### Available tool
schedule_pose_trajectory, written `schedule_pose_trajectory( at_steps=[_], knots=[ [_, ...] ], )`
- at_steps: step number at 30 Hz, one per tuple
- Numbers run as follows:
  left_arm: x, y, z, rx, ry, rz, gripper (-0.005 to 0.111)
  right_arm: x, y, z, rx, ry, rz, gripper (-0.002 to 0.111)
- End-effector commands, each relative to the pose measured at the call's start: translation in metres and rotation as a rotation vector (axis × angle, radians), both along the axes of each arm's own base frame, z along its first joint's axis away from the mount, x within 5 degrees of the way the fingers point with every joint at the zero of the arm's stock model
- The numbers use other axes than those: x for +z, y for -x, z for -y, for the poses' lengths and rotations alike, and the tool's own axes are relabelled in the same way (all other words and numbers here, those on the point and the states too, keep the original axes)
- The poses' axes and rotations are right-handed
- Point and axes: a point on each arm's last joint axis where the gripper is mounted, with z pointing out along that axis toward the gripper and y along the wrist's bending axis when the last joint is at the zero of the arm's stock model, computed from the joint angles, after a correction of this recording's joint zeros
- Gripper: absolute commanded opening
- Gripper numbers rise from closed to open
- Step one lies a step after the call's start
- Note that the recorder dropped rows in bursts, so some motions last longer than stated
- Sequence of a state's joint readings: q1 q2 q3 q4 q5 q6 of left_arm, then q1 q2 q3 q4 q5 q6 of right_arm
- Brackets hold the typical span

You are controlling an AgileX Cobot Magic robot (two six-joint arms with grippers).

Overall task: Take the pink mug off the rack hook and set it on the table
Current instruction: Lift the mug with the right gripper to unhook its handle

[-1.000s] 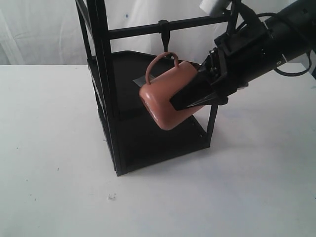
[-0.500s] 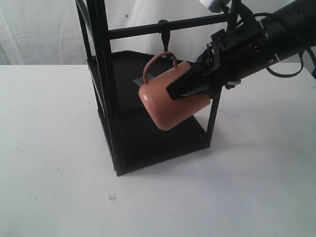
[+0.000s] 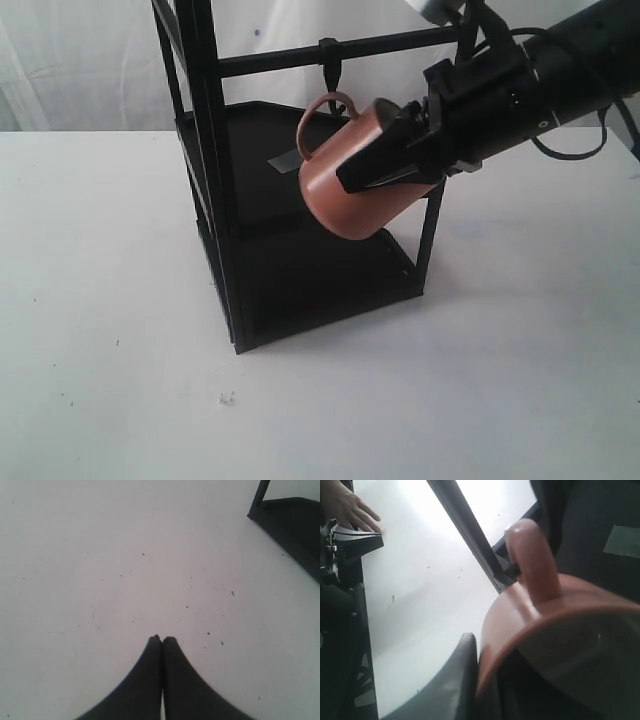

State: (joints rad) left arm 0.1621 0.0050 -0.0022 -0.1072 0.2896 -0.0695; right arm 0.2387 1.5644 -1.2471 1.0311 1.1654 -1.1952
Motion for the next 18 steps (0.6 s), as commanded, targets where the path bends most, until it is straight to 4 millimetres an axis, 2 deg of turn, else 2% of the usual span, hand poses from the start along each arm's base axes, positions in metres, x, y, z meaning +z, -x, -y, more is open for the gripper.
schedule_pose_trajectory(
  at_steps=[1,8,18],
  knots=[
    [0.000,0.000,0.001,-0.007,0.004,0.004,0.000,-0.001,0.000,-0.001,0.000,-0.010,0.005,0.001],
    [0.000,0.000,0.001,-0.007,0.004,0.004,0.000,0.003,0.004,-0.003,0.034,-0.054,-0.032,0.000],
    [0.000,0.000,0.001,-0.007,0.004,0.004,0.000,0.023,0.019,0.000,0.042,-0.064,0.024,0.000]
  ],
)
